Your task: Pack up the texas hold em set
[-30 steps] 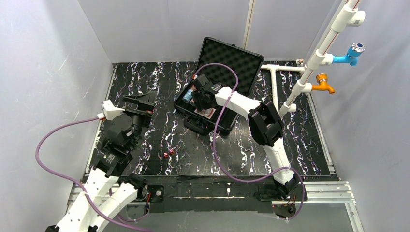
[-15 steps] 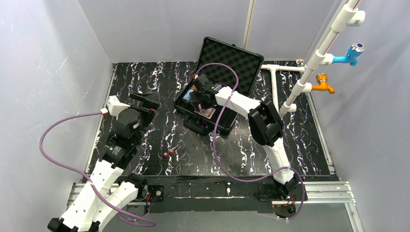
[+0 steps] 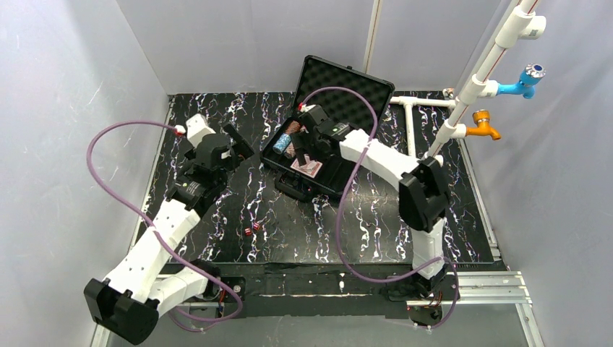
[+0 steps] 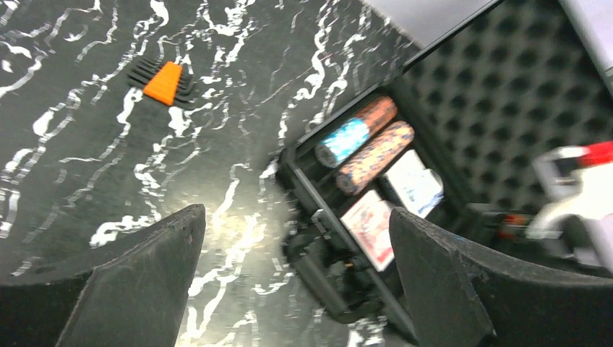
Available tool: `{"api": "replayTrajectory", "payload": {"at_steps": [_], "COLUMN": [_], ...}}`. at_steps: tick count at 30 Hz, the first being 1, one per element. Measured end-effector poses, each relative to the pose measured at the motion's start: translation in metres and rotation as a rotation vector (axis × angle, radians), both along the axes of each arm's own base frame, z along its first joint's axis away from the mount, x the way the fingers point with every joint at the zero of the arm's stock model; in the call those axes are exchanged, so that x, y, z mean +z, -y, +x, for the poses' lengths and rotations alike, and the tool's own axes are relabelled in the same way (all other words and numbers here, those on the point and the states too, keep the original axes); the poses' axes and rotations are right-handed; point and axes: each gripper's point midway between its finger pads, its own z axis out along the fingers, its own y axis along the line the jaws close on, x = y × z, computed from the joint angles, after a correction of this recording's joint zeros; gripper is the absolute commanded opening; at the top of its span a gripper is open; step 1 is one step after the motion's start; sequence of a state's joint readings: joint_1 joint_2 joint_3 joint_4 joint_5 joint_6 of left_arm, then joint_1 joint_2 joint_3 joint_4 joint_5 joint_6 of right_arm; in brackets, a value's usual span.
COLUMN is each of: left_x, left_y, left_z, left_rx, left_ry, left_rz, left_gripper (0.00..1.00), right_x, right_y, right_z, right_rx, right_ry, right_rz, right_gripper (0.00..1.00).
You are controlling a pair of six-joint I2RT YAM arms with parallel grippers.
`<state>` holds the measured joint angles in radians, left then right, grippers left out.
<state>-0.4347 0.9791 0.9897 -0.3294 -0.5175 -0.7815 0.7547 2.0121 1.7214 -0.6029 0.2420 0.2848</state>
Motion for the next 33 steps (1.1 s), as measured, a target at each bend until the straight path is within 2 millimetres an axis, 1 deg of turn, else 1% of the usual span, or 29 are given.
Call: {"api": "replayTrajectory", "payload": {"at_steps": [3,6,8,11,14,16,20,25,29,31,33], "left_x": [-0.014,-0.02,-0.021,-0.023,-0.022,-0.019,-0.018,-0.019,-0.03,-0.032,-0.03], "left_y": [-0.003,-0.005,-0.006,-0.011,-0.015,-0.018,-0.025,-0.033,-0.045,-0.052,-0.061], "left_z": [0.002,0.001,0.0,-0.004,-0.007,-0.009,-0.02,-0.031,-0.039,-0.042,-0.045], "left_rx": [-0.044,-0.102,-0.15,-0.184,-0.205,-0.228,-0.256,-0.265,-0.231,-0.206,-0.169], "left_ry": [-0.055,-0.082,-0.089,-0.101,-0.106,-0.099,-0.073,-0.077,-0.12,-0.135,-0.138], "left_rz": [0.124,0.233,0.298,0.374,0.432,0.476,0.537,0.572,0.613,0.63,0.648], "left_gripper": [0.98,0.98,0.98,0.98,0.98,0.98,0.98,0.98,0.98,0.98,0.98], "right_x": [0.025,0.038,0.043,0.043,0.041,0.042,0.045,0.044,0.044,0.045,0.046], "right_y": [0.007,0.015,0.02,0.024,0.026,0.024,0.012,-0.012,-0.031,-0.041,-0.053], "right_z": [-0.011,-0.023,-0.032,-0.046,-0.059,-0.068,-0.088,-0.118,-0.143,-0.155,-0.17], "right_rx": [0.006,0.013,0.02,0.037,0.055,0.077,0.144,0.259,0.361,0.41,0.477], "right_ry": [0.024,0.036,0.034,0.018,-0.006,-0.02,-0.042,-0.058,-0.068,-0.06,-0.049], "right_rz": [0.037,0.066,0.079,0.092,0.106,0.119,0.152,0.179,0.187,0.19,0.19], "right_gripper": [0.98,0.98,0.98,0.98,0.98,0.98,0.98,0.98,0.95,0.93,0.93]}}
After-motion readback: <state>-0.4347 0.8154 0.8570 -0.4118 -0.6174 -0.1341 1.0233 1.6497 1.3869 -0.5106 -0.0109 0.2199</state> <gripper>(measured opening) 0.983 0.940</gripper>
